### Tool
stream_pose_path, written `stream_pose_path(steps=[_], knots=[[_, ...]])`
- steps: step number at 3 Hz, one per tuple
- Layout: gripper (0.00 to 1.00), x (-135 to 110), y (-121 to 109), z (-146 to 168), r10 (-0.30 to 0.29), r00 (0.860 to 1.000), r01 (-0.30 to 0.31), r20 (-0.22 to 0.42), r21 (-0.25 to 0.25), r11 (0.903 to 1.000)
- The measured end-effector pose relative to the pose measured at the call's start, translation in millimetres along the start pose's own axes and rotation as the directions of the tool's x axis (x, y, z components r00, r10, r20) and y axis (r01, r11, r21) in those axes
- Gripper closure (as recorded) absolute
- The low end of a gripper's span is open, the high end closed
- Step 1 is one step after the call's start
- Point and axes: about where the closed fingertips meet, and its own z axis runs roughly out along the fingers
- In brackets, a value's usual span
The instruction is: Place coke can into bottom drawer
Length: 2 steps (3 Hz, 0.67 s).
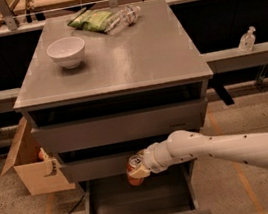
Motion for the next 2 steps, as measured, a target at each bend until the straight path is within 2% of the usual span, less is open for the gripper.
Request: stream_pose_path(steps=[1, 2], knots=[[1.00, 7, 11, 18, -0.076, 0.997, 0.076, -0.014, -0.014, 0.9970], [1.00, 23, 20, 35, -0.099, 0.995, 0.098, -0.030, -0.036, 0.9945]])
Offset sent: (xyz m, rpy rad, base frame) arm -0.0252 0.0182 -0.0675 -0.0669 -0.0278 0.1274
